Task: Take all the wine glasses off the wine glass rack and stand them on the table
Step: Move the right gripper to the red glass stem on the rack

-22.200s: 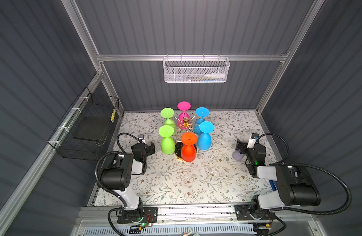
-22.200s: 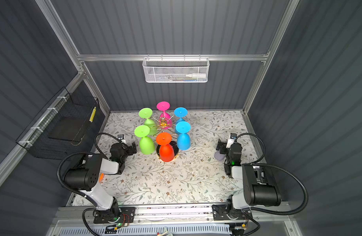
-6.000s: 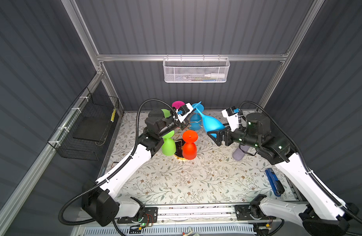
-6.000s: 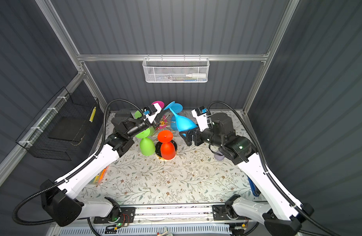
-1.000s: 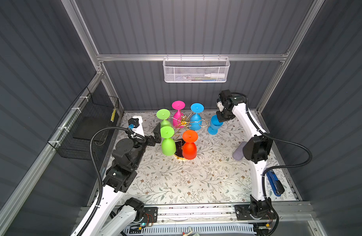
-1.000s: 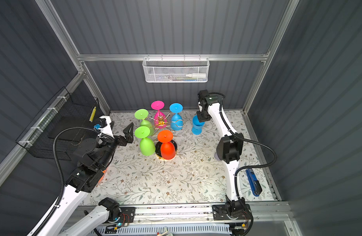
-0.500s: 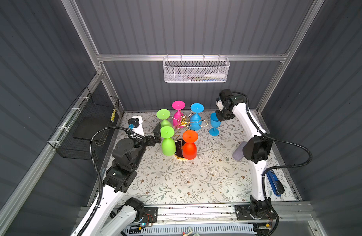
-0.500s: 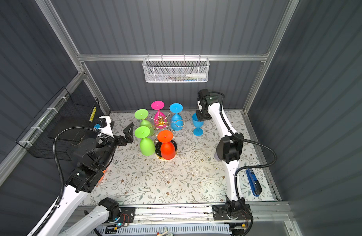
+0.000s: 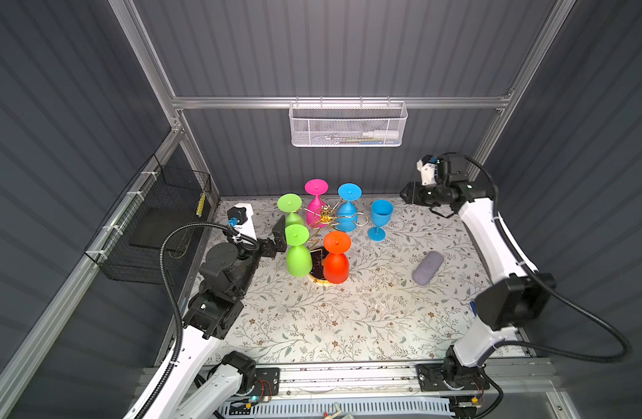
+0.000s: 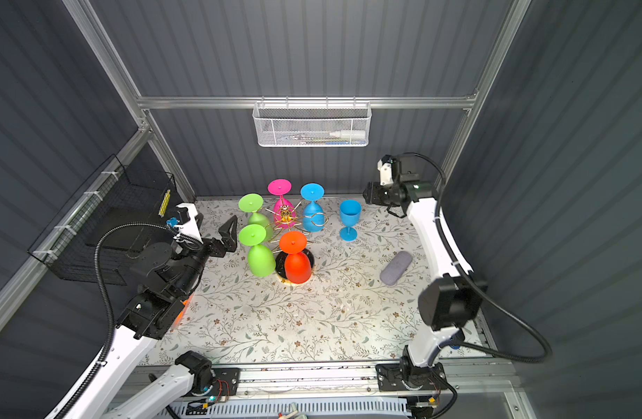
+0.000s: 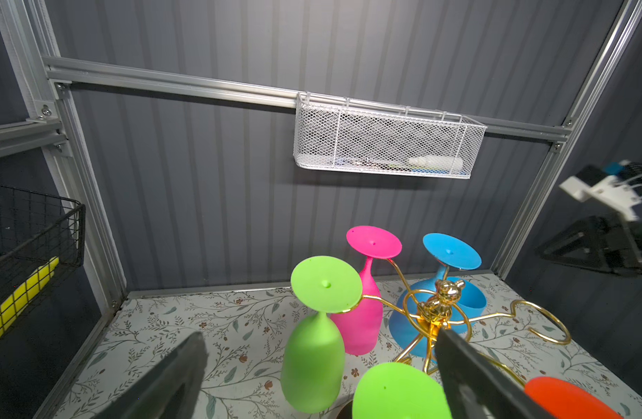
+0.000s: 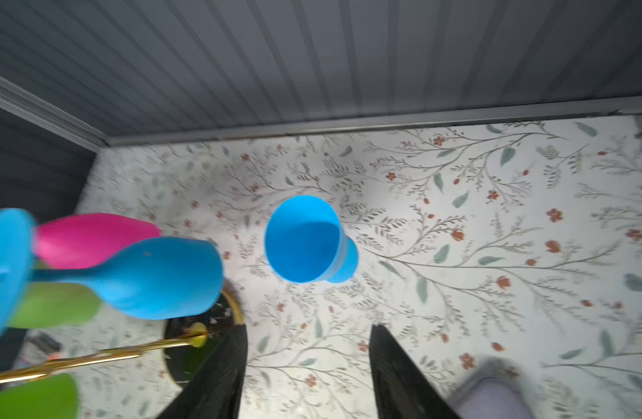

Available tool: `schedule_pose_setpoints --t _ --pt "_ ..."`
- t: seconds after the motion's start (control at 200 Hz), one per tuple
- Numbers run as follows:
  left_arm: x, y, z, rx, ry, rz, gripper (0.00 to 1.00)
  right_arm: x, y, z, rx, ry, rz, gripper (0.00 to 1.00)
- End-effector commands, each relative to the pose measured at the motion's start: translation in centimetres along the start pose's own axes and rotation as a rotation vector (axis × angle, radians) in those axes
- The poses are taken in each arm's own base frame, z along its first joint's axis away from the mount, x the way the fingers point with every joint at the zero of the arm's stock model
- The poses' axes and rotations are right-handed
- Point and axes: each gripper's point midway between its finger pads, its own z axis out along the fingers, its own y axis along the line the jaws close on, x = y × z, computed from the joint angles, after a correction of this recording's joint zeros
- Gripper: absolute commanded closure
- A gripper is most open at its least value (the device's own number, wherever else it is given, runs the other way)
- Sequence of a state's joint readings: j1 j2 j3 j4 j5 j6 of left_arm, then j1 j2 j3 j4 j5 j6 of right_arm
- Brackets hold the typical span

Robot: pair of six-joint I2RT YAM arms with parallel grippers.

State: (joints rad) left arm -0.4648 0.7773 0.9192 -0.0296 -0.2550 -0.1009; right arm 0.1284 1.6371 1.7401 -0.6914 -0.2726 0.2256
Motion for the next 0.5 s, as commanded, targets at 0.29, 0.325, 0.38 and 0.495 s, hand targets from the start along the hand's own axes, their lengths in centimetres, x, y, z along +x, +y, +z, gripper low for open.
schedule_pose_setpoints --t 0.29,0.325,0.38,0.495 --pt "-1.5 0.7 0.3 -0.048 -0.034 0.019 0.00 9.4 8.9 -7.4 -0.449 -0.103 0.150 0.41" --pt "-1.5 0.8 0.3 -0.049 -0.035 0.019 0.00 10.0 9.7 -7.8 -0.469 -0.095 0.150 0.42" --pt "-1.3 0.8 0.3 -0.048 -0.032 0.018 0.00 10.6 10.8 -8.2 -0.500 -0.093 0.160 0.43" --pt "-1.2 0.7 0.3 -0.044 -0.032 0.012 0.00 10.9 13.1 -8.8 -0.586 -0.089 0.186 0.44"
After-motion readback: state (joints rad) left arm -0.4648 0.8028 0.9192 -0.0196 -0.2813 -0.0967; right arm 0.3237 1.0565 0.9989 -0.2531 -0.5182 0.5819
